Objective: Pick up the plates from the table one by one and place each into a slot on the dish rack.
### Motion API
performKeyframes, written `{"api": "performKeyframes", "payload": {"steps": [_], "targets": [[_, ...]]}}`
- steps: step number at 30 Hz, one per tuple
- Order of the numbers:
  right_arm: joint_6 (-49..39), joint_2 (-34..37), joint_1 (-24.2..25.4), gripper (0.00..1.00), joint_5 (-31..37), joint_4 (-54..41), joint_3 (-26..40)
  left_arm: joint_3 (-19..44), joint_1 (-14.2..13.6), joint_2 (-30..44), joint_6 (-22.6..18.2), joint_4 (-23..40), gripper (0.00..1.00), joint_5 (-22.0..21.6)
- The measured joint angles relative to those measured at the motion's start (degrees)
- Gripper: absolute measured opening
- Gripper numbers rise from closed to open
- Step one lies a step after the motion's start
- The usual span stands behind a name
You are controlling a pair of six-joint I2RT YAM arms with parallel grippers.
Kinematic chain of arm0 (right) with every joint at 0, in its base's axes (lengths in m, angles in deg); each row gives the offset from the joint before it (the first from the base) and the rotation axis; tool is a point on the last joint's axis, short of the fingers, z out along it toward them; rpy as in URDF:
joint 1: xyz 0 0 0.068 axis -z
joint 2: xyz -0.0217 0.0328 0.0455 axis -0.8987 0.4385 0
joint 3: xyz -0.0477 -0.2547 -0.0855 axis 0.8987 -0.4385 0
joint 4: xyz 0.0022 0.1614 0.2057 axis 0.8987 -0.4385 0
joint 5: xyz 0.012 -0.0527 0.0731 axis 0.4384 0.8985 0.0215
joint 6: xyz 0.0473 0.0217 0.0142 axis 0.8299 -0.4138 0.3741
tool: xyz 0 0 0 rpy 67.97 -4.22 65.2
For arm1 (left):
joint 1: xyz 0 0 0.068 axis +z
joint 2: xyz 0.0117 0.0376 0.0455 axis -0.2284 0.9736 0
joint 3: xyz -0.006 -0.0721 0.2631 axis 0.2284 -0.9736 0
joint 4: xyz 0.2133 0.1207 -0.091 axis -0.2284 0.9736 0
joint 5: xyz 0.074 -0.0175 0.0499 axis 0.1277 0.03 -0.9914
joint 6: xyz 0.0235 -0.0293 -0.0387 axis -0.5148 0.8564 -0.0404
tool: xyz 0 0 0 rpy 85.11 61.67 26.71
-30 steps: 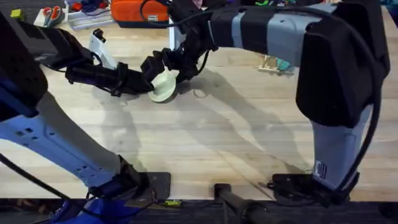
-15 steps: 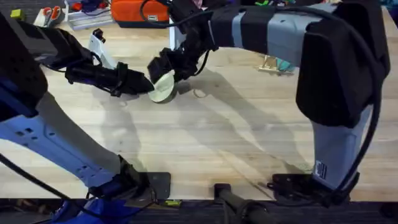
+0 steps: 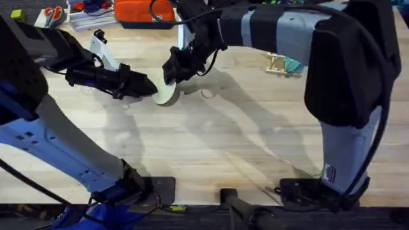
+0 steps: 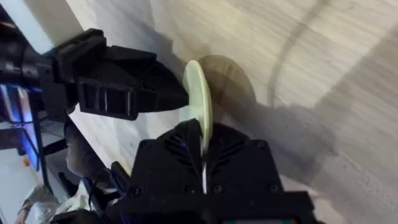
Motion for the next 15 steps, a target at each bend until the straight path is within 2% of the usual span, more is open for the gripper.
{"api": "performKeyframes", "payload": {"steps": [5, 7, 15], "targets": [[-2.2, 0.0, -0.3, 0.028, -0.7, 0.4, 0.1, 0.0, -0.4, -2.5, -0.1, -0.3, 0.040, -3.0], [-5.7, -0.5, -0.9, 0.029, -0.7, 0.2, 0.1, 0.1, -0.6, -7.4, -0.4, 1.6, 0.040, -7.1], [-10.2, -3.9, -0.7, 0.029, 0.9, -0.3, 0.1, 0.7, -0.6, -17.1, -0.6, 5.1, 0.040, -8.6]]}}
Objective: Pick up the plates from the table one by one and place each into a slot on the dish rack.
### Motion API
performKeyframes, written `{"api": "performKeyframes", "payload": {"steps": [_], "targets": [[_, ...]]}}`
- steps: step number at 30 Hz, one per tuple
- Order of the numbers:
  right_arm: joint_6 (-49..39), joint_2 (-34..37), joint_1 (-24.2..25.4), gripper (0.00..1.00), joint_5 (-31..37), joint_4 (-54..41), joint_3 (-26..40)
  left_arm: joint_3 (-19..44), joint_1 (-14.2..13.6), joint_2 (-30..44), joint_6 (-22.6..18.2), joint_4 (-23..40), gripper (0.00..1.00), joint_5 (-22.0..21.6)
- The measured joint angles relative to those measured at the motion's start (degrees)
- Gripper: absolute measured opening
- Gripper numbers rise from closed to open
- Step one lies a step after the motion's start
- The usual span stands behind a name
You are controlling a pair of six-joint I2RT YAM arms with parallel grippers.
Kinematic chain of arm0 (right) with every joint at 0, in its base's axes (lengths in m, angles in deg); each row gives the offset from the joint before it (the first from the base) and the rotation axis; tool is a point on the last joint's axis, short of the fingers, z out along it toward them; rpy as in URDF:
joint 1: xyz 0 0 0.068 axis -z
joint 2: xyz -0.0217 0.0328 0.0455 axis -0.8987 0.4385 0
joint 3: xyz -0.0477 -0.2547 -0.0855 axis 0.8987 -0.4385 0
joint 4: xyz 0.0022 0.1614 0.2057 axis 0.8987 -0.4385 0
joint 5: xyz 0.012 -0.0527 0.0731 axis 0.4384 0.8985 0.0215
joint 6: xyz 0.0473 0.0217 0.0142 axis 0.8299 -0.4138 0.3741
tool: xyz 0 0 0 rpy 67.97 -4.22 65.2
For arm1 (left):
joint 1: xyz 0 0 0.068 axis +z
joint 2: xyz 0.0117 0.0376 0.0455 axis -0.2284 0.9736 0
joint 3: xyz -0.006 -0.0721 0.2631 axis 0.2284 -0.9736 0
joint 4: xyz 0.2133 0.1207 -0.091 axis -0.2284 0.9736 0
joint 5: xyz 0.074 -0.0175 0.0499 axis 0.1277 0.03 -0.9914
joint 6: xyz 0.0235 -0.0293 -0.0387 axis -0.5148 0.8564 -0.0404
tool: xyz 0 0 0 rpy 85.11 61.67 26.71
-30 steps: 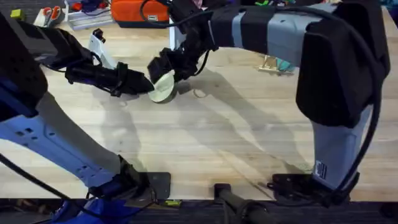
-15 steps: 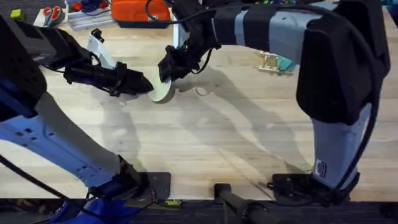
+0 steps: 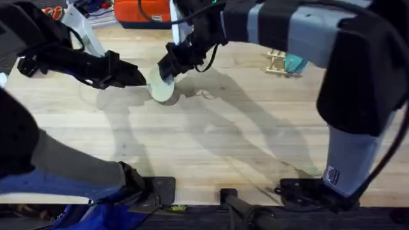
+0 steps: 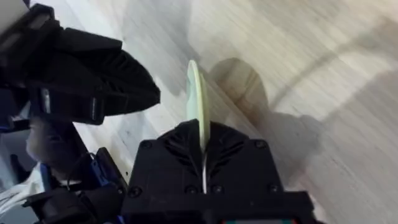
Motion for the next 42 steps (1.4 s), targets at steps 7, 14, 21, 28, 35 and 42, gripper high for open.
{"api": "performKeyframes", "payload": {"steps": [7, 14, 21, 28, 35, 42], "targets": [[-3.4, -4.6, 1.1, 0.029, 0.8, -2.2, 0.0, 0.0, 0.0, -8.5, 0.0, 3.7, 0.040, -1.0], [-7.7, -8.2, 2.7, 0.029, 3.2, -8.2, 0.0, 0.0, 0.0, -18.2, 0.0, 6.6, 0.040, -1.6], [-12.3, -12.4, 3.5, 0.031, 10.8, -13.2, 0.0, 0.0, 0.0, -27.9, -0.1, 10.4, 0.041, -2.2], [-14.8, -18.0, 3.8, 0.031, 15.4, -15.6, 0.0, 0.0, 0.0, -35.7, -0.1, 14.3, 0.040, -3.8], [-15.4, -23.8, 6.3, 0.031, 16.2, -18.7, 0.0, 0.0, 0.0, -41.5, 0.0, 15.0, 0.041, -5.0], [-15.6, -28.1, 9.5, 0.030, 16.6, -20.8, 0.0, 0.0, 0.0, -42.7, 0.0, 16.2, 0.040, -5.6]]}}
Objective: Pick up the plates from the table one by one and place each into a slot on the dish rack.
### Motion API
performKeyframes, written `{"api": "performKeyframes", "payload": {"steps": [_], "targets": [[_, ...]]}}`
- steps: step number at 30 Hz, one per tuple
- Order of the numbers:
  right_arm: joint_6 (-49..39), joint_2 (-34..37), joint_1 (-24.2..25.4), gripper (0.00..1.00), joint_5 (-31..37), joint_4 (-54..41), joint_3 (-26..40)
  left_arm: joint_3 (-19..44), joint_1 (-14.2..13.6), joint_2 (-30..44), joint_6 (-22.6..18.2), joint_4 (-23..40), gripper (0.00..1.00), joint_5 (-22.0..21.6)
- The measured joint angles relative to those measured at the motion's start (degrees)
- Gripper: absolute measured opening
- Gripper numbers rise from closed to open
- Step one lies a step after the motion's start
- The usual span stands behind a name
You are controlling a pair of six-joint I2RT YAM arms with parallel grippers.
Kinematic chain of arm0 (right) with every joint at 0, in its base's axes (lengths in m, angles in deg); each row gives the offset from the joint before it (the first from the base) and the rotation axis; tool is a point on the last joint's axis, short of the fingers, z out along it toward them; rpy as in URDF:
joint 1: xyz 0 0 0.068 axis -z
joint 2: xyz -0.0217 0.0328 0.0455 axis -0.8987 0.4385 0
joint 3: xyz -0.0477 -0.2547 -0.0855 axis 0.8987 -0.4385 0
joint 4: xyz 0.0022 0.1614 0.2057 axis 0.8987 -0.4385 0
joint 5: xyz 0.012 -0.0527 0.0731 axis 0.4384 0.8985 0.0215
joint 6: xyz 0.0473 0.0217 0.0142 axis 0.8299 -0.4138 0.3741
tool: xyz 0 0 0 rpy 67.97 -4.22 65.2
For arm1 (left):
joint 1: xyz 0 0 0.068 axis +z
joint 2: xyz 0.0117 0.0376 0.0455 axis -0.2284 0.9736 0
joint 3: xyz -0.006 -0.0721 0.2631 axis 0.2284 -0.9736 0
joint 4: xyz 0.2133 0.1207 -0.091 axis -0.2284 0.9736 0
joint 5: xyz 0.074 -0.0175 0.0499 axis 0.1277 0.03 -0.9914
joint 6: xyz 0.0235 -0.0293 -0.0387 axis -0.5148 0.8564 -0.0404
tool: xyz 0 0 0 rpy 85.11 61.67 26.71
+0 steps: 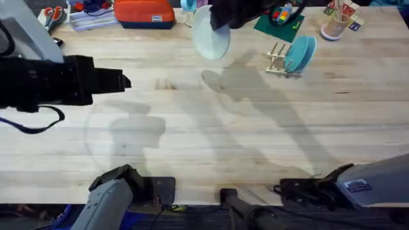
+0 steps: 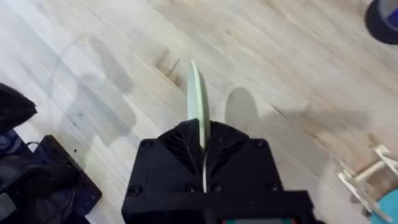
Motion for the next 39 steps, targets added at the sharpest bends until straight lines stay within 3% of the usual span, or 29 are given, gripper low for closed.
{"api": "performKeyframes", "payload": {"steps": [12, 25, 26, 31, 32, 39], "targets": [[0.3, -7.2, 4.9, 0.031, 0.2, -7.2, 0.0, 0.0, 0.0, 0.0, 0.0, 0.1, 0.041, 0.0], [0.3, -7.5, 12.0, 0.030, 0.2, -12.5, 0.0, 0.0, 0.0, 0.0, 0.0, -0.1, 0.061, 1.4], [0.3, -7.5, 12.3, 0.030, 0.2, -12.5, 0.0, 0.0, 0.0, 0.0, -0.2, -0.2, 0.127, 1.4], [-0.6, -7.5, 13.4, 0.030, 0.2, -12.6, 0.0, 0.0, 0.0, 0.0, -0.2, -0.2, 0.864, 1.5], [-0.6, -7.6, 13.5, 0.030, 0.2, -12.6, 0.0, 0.0, 0.0, 0.0, 0.0, -0.1, 0.959, 1.5], [-0.6, -8.2, 13.6, 0.030, 0.7, -12.8, 0.0, 0.0, 0.0, 0.0, -0.1, -0.1, 0.995, 1.5]]}}
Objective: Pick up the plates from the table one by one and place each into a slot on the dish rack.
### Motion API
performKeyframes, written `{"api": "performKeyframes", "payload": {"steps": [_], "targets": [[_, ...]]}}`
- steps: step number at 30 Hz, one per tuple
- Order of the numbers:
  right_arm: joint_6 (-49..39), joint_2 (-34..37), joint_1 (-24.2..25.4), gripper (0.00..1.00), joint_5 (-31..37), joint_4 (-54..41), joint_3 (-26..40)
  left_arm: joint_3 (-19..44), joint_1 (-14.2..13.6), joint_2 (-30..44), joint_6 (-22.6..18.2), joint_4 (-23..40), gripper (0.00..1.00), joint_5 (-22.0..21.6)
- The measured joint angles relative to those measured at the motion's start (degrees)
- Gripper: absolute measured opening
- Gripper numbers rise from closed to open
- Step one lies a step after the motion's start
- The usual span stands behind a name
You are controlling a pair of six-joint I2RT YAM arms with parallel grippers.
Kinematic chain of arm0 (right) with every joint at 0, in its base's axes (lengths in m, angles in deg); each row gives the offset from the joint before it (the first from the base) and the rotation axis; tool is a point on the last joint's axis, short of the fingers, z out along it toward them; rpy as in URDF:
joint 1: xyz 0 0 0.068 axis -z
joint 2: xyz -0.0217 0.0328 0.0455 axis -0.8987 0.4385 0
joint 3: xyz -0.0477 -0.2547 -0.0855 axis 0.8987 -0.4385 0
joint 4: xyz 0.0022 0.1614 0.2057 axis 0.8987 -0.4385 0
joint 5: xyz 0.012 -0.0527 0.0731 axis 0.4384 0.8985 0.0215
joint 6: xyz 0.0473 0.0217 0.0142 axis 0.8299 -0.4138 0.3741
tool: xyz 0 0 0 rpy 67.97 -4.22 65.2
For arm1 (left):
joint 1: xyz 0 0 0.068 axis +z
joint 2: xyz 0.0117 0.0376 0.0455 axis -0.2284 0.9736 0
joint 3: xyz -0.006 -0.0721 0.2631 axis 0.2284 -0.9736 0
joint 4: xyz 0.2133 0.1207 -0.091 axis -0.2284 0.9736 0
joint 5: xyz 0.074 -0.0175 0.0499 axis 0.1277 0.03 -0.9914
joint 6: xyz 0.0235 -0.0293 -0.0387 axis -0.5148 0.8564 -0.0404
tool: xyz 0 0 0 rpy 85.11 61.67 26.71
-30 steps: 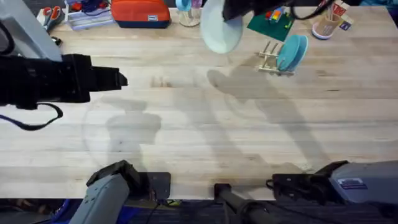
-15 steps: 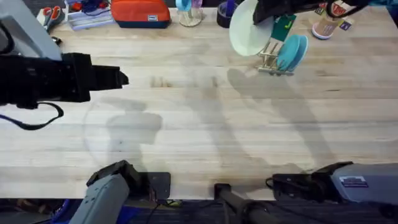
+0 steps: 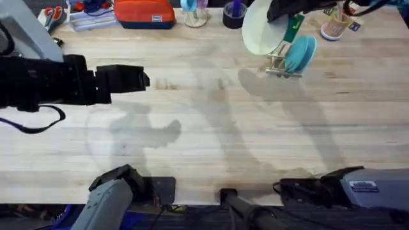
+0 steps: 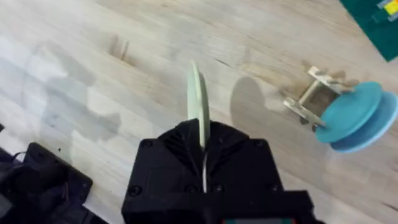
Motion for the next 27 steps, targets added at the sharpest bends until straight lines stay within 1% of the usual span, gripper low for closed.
{"api": "performKeyframes", "payload": {"steps": [2, 9, 15, 18, 22, 27], "targets": [[1.3, -0.3, 0.0, 0.030, 1.8, -0.3, 0.0, 0.0, 0.0, 0.0, 0.0, 0.0, 0.995, 0.0], [8.1, -0.9, 0.1, 0.030, 11.4, -1.8, 0.0, 0.0, 0.0, 0.0, 0.0, 0.4, 0.995, 0.0], [13.0, -0.9, 0.1, 0.030, 15.0, -3.4, 0.0, 0.0, 0.0, 0.0, 0.0, 0.6, 0.995, 0.0], [15.2, -1.0, 0.1, 0.030, 18.2, -4.8, 0.0, 0.0, 0.0, 0.0, 0.0, 0.6, 0.995, 0.0], [16.5, -0.9, 0.1, 0.030, 22.3, -6.3, 0.0, 0.0, 0.0, 0.0, 0.0, 0.6, 0.995, 0.0], [17.0, -0.9, 0.1, 0.030, 24.3, -6.3, 0.0, 0.0, 0.0, 0.0, 0.0, 0.6, 0.995, 0.0]]}}
